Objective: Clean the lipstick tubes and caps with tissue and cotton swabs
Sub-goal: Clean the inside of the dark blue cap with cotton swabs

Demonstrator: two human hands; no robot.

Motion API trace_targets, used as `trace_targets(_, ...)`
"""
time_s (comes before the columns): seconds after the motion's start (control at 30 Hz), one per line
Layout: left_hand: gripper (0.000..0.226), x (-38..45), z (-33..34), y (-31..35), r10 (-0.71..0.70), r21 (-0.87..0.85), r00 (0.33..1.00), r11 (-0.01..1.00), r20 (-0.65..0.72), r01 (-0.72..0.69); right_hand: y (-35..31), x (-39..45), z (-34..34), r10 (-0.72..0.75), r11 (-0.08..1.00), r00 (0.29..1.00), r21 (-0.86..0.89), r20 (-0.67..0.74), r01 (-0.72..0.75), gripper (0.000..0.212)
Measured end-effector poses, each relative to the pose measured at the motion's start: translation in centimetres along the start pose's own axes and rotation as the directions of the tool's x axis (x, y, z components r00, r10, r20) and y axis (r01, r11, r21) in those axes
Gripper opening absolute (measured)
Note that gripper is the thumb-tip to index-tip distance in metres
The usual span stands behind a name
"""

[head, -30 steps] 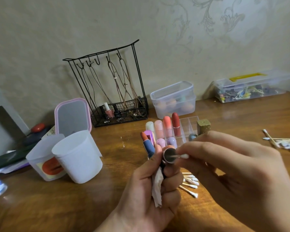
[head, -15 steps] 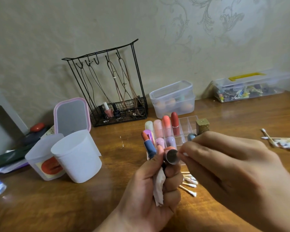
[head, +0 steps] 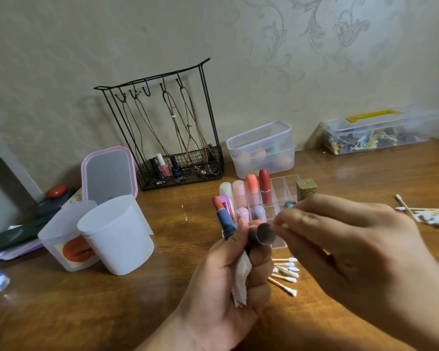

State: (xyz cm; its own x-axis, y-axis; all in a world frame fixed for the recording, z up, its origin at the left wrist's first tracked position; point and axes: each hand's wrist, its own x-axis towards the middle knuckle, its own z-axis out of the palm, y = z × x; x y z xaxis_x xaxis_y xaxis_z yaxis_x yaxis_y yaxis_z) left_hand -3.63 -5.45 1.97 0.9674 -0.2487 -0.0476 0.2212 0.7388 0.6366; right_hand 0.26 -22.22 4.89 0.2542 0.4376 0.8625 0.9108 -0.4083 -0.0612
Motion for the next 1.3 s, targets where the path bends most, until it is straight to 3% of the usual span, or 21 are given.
trace_targets(0.1,0.027,0.0,0.5,-0.1,0.068,0.093,0.990,0.994,-0.119,-0.057,-0.5,-0.3,0.4,-0.001,1.000,1.000,0.031,0.028,0.000,0.016)
trace_targets(0.23,0.021,0.0,0.4,0.0,0.027,-0.021,0.995,0.999,-0.092,-0.029,-0.4,0.0,0.3,0.096,0.966,0.992,0.234,0.078,-0.112,0.010)
trace_targets(0.37,0.019,0.1,0.7,0.6,-0.007,-0.089,0.993,0.996,-0.116,-0.003,0.1,0.2,0.0,0.303,0.880,0.953,0.389,-0.019,-0.272,0.010)
trace_targets(0.53,0.026,0.2,0.9,1.1,0.036,-0.116,0.967,0.991,-0.251,-0.067,0.1,0.1,0.5,0.475,0.717,0.874,0.620,-0.101,-0.318,0.011)
trace_targets(0.73,0.037,-0.1,1.5,1.3,0.100,-0.046,0.937,0.991,-0.333,-0.122,0.4,0.2,0.7,0.575,0.630,0.818,0.625,0.023,-0.461,0.022)
trace_targets(0.93,0.033,0.1,1.4,1.1,0.124,-0.012,0.934,0.991,-0.336,-0.136,0.2,0.1,1.1,0.575,0.577,0.818,0.695,0.028,-0.429,0.015)
trace_targets(1.03,0.036,0.2,1.5,0.9,0.136,0.056,0.931,0.991,-0.339,-0.125,0.1,-0.4,1.8,0.500,0.656,0.866,0.645,0.017,-0.392,0.006)
trace_targets(1.13,0.031,0.3,1.3,0.6,0.195,0.210,0.930,0.969,-0.313,-0.132,0.7,-0.9,2.2,0.329,0.902,0.942,0.271,0.067,-0.335,0.005)
trace_targets(1.2,0.033,0.4,0.9,0.4,0.278,0.342,0.902,0.926,-0.331,-0.160,0.9,-1.1,2.3,0.290,0.940,0.941,0.132,0.177,-0.314,0.013)
trace_targets(1.3,0.037,0.4,0.7,0.1,0.414,0.497,0.834,0.844,-0.364,-0.202,1.0,-1.3,2.1,0.244,0.949,0.945,0.146,0.219,-0.279,0.023)
